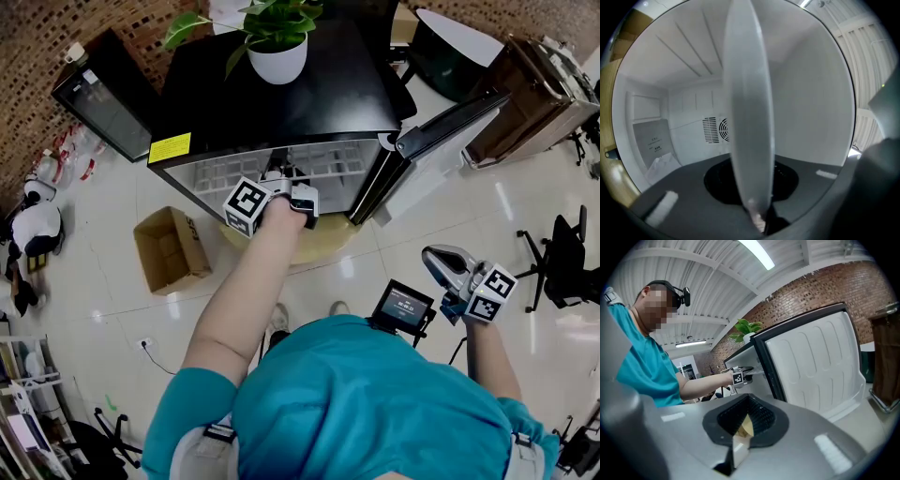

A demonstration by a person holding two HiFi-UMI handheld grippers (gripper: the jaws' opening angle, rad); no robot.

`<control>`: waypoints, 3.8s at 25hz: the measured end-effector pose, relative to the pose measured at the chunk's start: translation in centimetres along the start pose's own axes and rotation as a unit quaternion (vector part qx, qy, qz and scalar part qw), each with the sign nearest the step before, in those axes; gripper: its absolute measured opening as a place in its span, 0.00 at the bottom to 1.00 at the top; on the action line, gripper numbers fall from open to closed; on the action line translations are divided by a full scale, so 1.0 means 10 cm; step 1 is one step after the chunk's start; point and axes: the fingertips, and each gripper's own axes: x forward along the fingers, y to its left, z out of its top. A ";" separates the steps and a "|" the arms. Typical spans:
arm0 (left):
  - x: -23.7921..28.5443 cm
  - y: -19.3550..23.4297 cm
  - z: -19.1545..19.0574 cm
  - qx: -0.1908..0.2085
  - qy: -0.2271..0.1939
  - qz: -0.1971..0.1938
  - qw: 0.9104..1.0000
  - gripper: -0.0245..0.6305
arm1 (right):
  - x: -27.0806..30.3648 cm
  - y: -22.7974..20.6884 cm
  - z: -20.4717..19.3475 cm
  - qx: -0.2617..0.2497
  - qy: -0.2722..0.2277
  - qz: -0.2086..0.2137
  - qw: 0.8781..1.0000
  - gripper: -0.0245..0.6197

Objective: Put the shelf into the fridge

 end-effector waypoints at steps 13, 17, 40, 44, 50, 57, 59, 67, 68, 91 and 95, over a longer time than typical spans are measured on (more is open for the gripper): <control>0.15 0.03 0.07 0.008 -0.001 0.002 1.000 0.10 | -0.03 -0.03 0.01 0.002 -0.001 -0.010 1.000 0.04; 0.27 0.05 0.10 0.007 0.002 0.003 1.000 0.10 | -0.06 -0.05 -0.01 0.004 -0.001 -0.014 1.000 0.04; 0.19 0.00 0.05 0.018 0.054 -0.041 0.998 0.21 | -0.17 -0.09 0.18 0.008 -0.008 0.003 1.000 0.04; -0.26 0.03 -0.07 0.033 0.074 -0.036 0.996 0.23 | -0.19 -0.11 0.20 0.005 -0.006 0.022 1.000 0.04; -1.12 -0.08 -0.17 0.081 0.116 0.001 0.990 0.24 | -0.02 0.02 0.33 0.004 -0.006 0.042 0.999 0.04; -2.25 -0.91 -0.31 0.183 0.142 -0.201 0.952 0.14 | -0.02 0.54 0.22 -0.042 -0.012 0.084 0.996 0.04; -2.68 -0.76 -0.51 0.214 0.144 -0.246 0.934 0.11 | -0.17 0.56 -0.24 -0.057 -0.029 0.089 0.994 0.04; -4.18 -0.66 -0.36 0.314 0.209 -0.239 0.895 0.04 | -0.36 1.77 -1.01 -0.072 -0.060 0.075 0.993 0.04; -4.34 -0.71 -0.34 0.328 0.215 -0.243 0.887 0.04 | -0.39 1.93 -1.05 -0.077 -0.058 0.071 0.993 0.04; -6.50 -0.82 -2.53 0.459 0.231 -0.183 0.838 0.04 | -2.70 2.71 -2.03 -0.085 -0.081 0.113 0.987 0.04; -6.66 -0.90 -2.61 0.454 0.215 -0.171 0.847 0.04 | -2.82 2.77 -2.02 -0.080 -0.093 0.124 0.985 0.04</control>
